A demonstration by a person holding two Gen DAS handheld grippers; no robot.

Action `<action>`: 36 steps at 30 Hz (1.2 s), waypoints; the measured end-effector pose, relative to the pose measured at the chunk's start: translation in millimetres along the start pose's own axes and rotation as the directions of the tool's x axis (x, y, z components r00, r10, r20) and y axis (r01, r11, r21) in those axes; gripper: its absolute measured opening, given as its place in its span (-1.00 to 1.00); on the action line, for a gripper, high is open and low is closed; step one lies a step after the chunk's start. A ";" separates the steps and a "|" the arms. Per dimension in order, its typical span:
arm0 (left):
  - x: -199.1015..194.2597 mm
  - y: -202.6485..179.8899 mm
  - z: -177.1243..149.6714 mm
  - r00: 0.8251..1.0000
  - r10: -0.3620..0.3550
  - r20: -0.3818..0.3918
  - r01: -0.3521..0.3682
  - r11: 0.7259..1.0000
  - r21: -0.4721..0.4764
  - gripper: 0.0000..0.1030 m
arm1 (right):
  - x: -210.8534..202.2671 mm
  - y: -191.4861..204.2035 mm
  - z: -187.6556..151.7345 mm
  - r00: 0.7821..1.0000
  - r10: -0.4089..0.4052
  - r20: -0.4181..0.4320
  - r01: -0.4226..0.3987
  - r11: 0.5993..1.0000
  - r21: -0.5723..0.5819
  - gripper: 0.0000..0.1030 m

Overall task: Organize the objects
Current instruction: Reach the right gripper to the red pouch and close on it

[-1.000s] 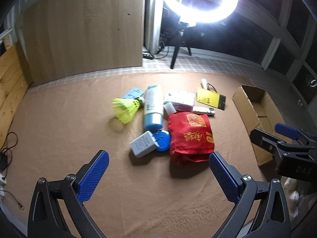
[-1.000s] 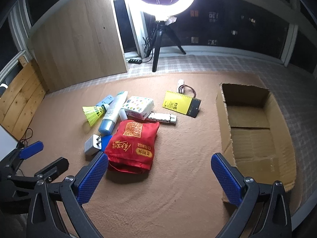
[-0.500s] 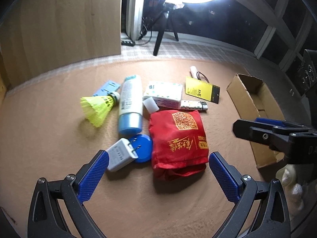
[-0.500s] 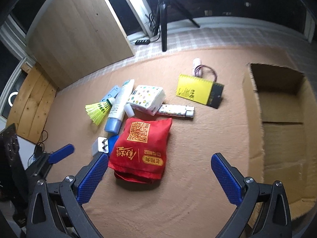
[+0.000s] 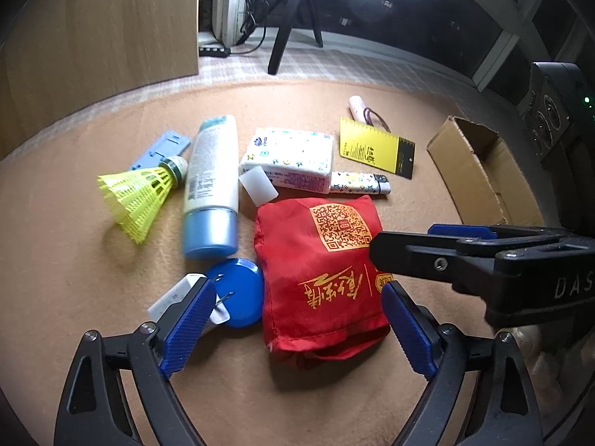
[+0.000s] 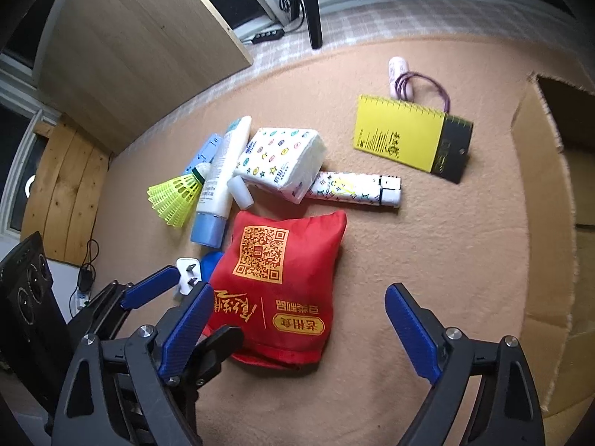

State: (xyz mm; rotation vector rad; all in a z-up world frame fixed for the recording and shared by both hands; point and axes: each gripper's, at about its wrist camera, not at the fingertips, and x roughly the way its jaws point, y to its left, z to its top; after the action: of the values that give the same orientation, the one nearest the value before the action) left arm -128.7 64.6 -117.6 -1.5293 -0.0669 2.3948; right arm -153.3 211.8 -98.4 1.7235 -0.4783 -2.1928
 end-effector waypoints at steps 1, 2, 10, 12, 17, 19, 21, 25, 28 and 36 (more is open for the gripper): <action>3.7 0.6 0.7 1.000 -0.007 -0.008 0.007 1.000 -0.002 0.76 | 2.9 -1.4 0.8 1.000 0.005 -0.008 -0.005 1.000 0.009 0.73; 5.7 1.0 1.1 1.000 -0.012 -0.013 0.012 1.000 -0.003 0.74 | 5.7 -3.3 1.0 1.000 0.013 -0.016 -0.012 1.000 0.019 0.70; 14.3 0.8 3.2 0.998 -0.048 -0.033 0.048 0.999 0.001 0.56 | 25.4 -14.2 1.8 0.995 0.074 -0.072 -0.068 0.995 0.078 0.57; 17.4 -0.6 3.8 0.996 -0.071 -0.050 0.071 0.997 0.003 0.46 | 29.6 -13.9 1.7 0.992 0.092 -0.082 -0.085 0.993 0.084 0.50; 23.6 -1.9 1.2 0.995 -0.084 -0.059 0.083 0.996 -0.007 0.42 | 34.2 -11.5 2.5 0.988 0.124 -0.093 -0.116 0.990 0.084 0.22; 23.6 -2.3 0.3 0.994 -0.088 -0.057 0.088 0.996 -0.008 0.40 | 34.8 -8.4 2.9 0.987 0.130 -0.097 -0.122 0.989 0.078 0.18; 22.6 -2.6 -1.3 0.995 -0.089 -0.054 0.089 0.996 -0.011 0.38 | 34.4 -5.7 2.4 0.988 0.124 -0.096 -0.117 0.991 0.068 0.18; 19.0 -2.5 -2.5 0.992 -0.110 -0.056 0.108 0.994 -0.033 0.37 | 29.1 -1.8 0.6 0.989 0.119 -0.089 -0.115 0.992 0.050 0.18; 11.1 -5.0 -3.3 0.992 -0.117 -0.045 0.115 0.993 -0.032 0.37 | 20.6 -0.3 -0.2 0.989 0.125 -0.078 -0.122 0.992 0.039 0.18; -16.2 -27.0 5.5 0.991 -0.132 0.016 0.132 0.991 -0.021 0.37 | -15.3 -1.5 -2.5 0.993 0.120 -0.020 -0.120 0.993 -0.008 0.18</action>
State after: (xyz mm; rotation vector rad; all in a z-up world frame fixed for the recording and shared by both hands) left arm -121.2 86.6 -95.7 -1.4687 -0.1916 2.3087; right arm -147.4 219.7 -86.4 1.6651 -0.5516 -2.0894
